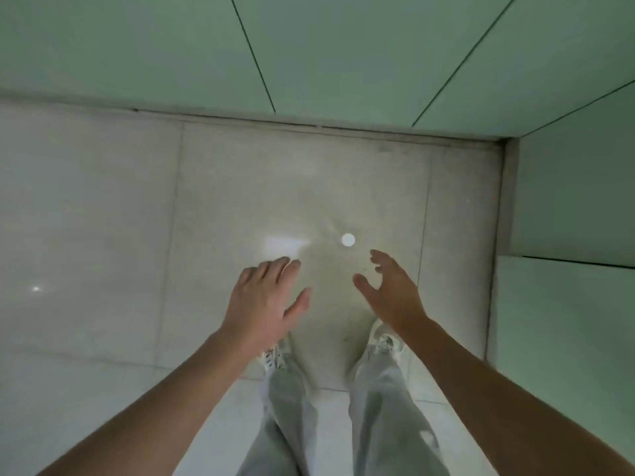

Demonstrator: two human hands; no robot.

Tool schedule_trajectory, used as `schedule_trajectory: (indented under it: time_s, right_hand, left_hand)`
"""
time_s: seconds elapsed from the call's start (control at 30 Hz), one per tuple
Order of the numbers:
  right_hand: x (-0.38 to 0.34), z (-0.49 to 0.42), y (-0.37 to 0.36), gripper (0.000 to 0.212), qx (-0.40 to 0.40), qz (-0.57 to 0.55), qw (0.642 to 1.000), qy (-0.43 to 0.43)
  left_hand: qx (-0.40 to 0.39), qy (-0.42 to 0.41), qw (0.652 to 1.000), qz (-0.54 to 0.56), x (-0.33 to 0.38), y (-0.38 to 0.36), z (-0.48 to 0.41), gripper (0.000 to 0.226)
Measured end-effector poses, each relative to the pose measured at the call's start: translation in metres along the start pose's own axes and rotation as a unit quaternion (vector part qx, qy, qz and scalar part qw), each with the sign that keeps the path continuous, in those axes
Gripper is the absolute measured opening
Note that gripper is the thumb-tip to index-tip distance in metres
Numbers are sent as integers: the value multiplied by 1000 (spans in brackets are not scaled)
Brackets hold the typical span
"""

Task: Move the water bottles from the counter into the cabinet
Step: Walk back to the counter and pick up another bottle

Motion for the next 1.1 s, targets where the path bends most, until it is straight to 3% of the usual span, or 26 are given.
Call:
schedule_trajectory:
  time_s: [0.23, 0.4, 0.53, 0.77, 1.1]
  right_hand:
    - [42, -135, -110, 100, 63, -121, 990, -26]
    - [48, -176, -130, 69, 117, -112, 987, -5]
    - [34, -146, -101, 59, 141, -139, 980, -7]
    - [-21, 1, 41, 46, 169, -251, 953, -14]
    - [-125, 264, 304, 57, 249, -257, 933, 29]
  left_hand:
    - [3, -18, 1000, 5, -69, -114, -71, 60]
    - [17, -17, 1000, 18, -87, -135, -82, 59]
    - [26, -14, 999, 12, -85, -109, -71, 59]
    - [35, -31, 999, -19, -27, 30, -37, 54]
    - [124, -130, 983, -37, 166, 314, 85, 51]
Point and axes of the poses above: each hand's wrist, its own z-axis away from the middle knuckle, its own y-axis out of the back of the hand, x = y × z, the point moved 3 cm from there along -z, towards the middle knuckle, and after that the axes turned 12 degrees about z, right-handed, at the moved point
